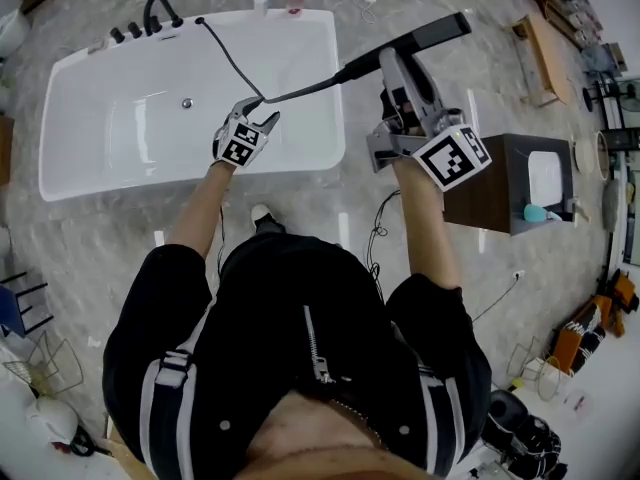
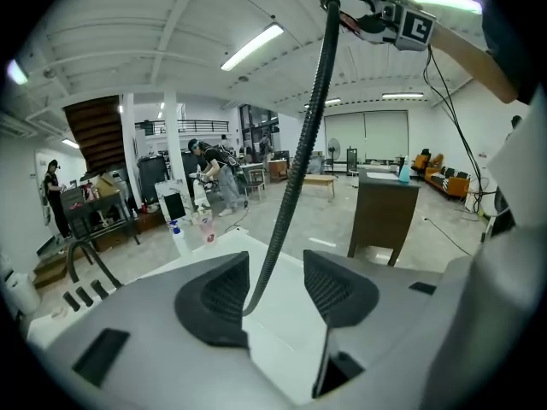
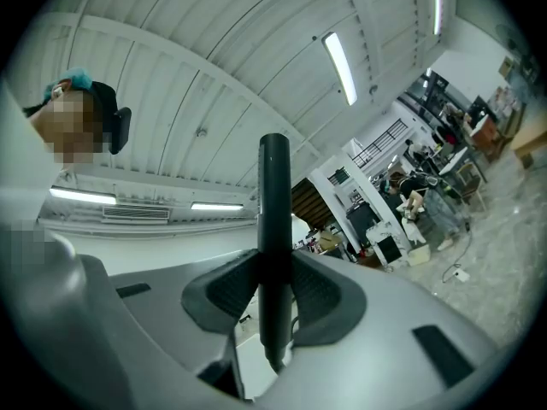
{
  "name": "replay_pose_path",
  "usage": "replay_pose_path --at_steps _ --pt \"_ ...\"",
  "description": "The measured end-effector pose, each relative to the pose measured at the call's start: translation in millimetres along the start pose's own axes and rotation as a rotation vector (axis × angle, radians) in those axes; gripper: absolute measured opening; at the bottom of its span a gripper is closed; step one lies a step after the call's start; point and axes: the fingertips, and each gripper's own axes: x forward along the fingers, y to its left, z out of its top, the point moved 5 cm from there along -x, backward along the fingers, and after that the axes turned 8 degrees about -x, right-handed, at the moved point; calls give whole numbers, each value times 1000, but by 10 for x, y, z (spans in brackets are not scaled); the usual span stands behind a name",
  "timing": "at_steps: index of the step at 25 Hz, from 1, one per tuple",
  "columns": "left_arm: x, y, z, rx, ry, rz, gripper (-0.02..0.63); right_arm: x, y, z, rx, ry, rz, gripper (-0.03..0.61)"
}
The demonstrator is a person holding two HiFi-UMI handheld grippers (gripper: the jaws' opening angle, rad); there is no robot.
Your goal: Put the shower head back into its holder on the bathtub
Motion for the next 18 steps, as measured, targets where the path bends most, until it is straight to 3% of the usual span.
replay_pose_path --at_steps 6,11,14,18 --pt "368 25 -15 24 19 -53 192 25 36 110 -25 -17 -32 126" --pt "521 60 -92 50 61 -63 147 -53 -33 126 18 -47 -68 126" --pt "567 59 -71 71 63 -57 83 -83 -61 205 -9 -39 -88 126" --pt "550 99 -76 84 69 -45 75 -124 -145 230 -49 -33 -122 126"
